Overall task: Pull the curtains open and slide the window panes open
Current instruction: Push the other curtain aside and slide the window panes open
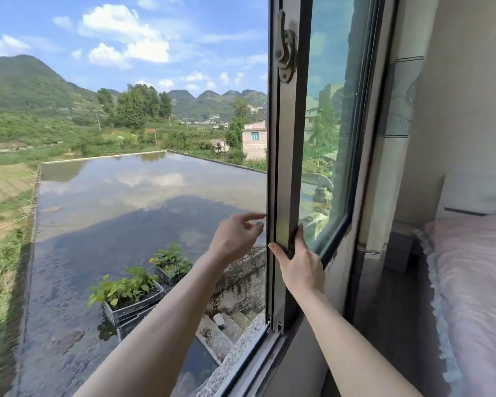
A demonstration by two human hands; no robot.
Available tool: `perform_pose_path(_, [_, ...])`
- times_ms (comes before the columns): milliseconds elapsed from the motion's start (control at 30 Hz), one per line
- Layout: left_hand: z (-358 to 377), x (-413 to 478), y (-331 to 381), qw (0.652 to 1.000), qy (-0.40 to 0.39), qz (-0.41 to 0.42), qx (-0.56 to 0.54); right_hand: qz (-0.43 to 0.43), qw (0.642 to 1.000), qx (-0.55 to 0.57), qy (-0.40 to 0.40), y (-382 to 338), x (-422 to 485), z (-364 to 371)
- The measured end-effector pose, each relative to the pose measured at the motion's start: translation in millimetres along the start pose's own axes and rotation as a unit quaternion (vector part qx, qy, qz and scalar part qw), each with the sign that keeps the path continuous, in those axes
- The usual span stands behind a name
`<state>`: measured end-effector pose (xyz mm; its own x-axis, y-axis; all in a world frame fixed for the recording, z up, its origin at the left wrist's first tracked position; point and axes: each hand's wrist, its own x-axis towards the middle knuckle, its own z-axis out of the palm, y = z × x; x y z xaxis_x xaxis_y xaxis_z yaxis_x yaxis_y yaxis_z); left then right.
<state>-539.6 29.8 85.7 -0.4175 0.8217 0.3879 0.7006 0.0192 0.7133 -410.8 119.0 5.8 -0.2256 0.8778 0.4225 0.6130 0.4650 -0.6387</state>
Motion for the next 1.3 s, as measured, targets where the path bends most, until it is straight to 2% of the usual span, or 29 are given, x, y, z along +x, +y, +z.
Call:
perform_pose_path(100, [-17.9,-43.2,-3.2,0.995,0.004,-0.019,0.101,0.006,0.999,-0.014,-0.044,-3.7,0.0,-9.8])
perform_pose_path(200, [-40.4,-97.1,3.5,0.983,0.035,-0.077,0.165,0.006,0.991,-0.048,-0.122,-7.8,0.7,-30.7])
perform_pose_path(267, [-53.3,-138.7,12.5,0.969,0.056,-0.120,0.210,-0.025,0.981,-0.078,-0.178,-10.2,-5.3,-48.1])
perform_pose_path(333, [-60.7,-172.1,21.7,0.953,0.058,-0.151,0.256,-0.078,0.971,-0.088,-0.210,-13.1,-21.3,-67.6])
perform_pose_path(433, [-68.8,-227.4,39.5,0.930,0.067,-0.205,0.297,-0.214,0.945,-0.033,-0.244,-24.0,-72.0,-93.1])
perform_pose_path(500, [-75.2,-266.8,53.3,0.913,0.076,-0.234,0.326,-0.303,0.903,-0.013,-0.303,-37.9,-113.0,-106.2])
perform_pose_path(600, [-91.1,-317.4,69.2,0.886,0.085,-0.264,0.371,-0.390,0.851,0.009,-0.353,-63.9,-163.6,-111.6])
perform_pose_path(767, [-135.7,-415.2,105.8,0.838,0.128,-0.324,0.420,-0.510,0.777,0.059,-0.365,-115.5,-245.4,-127.9])
perform_pose_path(1067, [-217.9,-593.9,183.7,0.714,0.235,-0.446,0.485,-0.613,0.671,0.159,-0.386,-208.9,-387.0,-169.5])
perform_pose_path(1300, [-289.0,-724.4,228.8,0.632,0.307,-0.504,0.503,-0.667,0.610,0.227,-0.361,-286.8,-506.6,-209.6])
